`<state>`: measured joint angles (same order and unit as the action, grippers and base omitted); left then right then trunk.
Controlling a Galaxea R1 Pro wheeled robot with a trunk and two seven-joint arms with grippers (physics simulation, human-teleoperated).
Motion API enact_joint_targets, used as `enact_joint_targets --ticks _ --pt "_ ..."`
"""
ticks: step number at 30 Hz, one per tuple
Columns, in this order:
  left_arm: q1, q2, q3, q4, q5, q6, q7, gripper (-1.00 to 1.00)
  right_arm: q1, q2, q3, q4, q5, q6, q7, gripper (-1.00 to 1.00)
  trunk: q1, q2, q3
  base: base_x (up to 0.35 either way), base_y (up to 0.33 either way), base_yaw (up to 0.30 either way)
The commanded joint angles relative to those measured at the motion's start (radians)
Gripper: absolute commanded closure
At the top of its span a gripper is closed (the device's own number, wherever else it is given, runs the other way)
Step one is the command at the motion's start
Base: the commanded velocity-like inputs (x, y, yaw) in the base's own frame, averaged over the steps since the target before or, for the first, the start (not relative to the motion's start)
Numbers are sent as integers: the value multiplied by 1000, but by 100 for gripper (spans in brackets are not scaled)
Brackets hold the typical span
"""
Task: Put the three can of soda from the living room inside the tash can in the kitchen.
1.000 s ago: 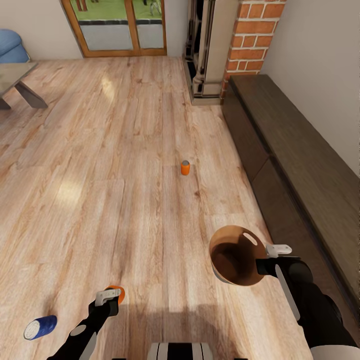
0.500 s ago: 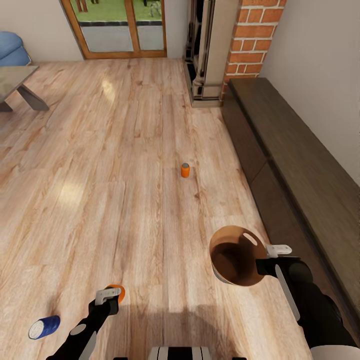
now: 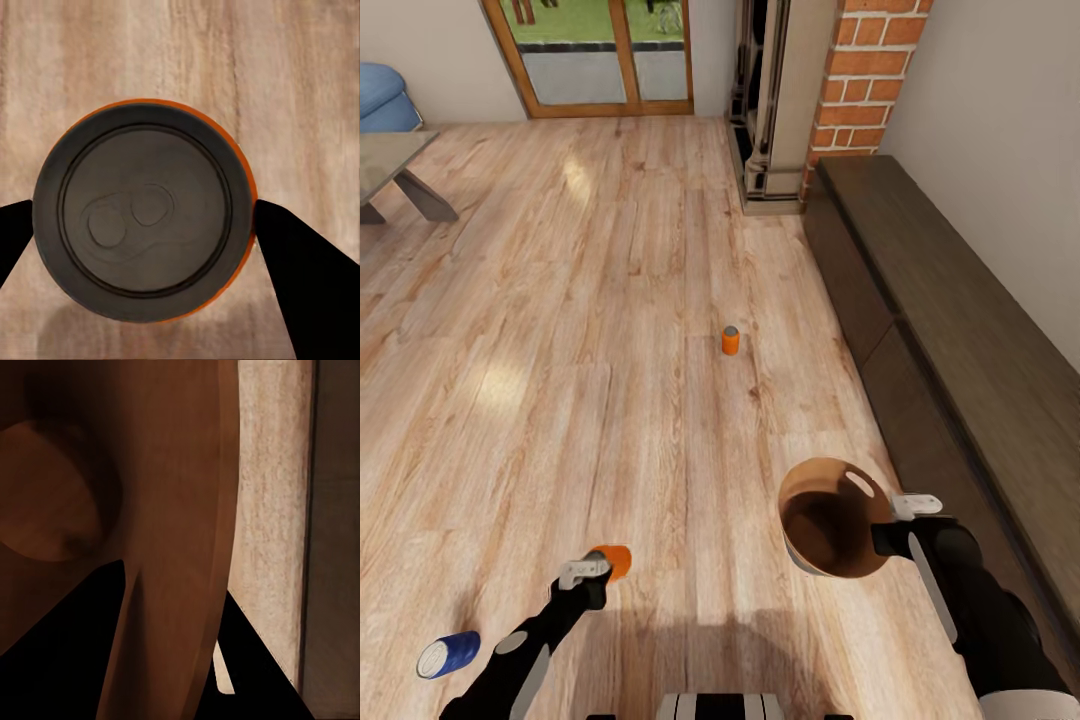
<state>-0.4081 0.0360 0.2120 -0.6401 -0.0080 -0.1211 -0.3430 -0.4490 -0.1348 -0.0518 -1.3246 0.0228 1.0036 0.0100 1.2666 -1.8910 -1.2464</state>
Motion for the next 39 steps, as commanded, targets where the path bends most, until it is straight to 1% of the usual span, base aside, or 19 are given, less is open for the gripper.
enact_joint_targets --ticks 1,2,3,4,5,6,8,10,18,39 --pt "0 1 1 -2 0 1 -17 100 0 0 1 3 -11 0 1 100 0 0 0 0 0 0" --pt "0 1 2 -7 0 2 -59 100 0 1 8 19 -10 -1 1 100 0 0 0 0 0 0" --pt "0 2 1 -8 0 3 -75 100 0 1 15 24 -10 -1 0 100 0 0 0 0 0 0" --pt "0 2 1 -13 1 16 -129 100 0 1 46 37 -9 -1 -1 100 0 0 0 0 0 0" --pt "0 2 2 -17 0 25 -149 100 0 1 57 40 -9 -2 -1 100 0 0 0 0 0 0" --pt "0 3 3 -41 0 61 -201 100 -1 1 81 46 -8 -2 -2 100 0 0 0 0 0 0" --pt "0 4 4 -66 -2 90 -230 100 -1 1 93 48 -8 -2 -3 100 0 0 0 0 0 0" --pt "0 4 5 -79 -2 106 -246 100 -1 1 99 50 -8 -2 -3 100 0 0 0 0 0 0" --pt "0 5 6 -93 -4 123 -261 100 -1 1 105 51 -7 -2 -2 100 0 0 0 0 0 0" --pt "0 5 6 -89 -4 126 -260 100 -1 1 105 51 -7 -2 -2 100 -81 147 66 0 0 0"
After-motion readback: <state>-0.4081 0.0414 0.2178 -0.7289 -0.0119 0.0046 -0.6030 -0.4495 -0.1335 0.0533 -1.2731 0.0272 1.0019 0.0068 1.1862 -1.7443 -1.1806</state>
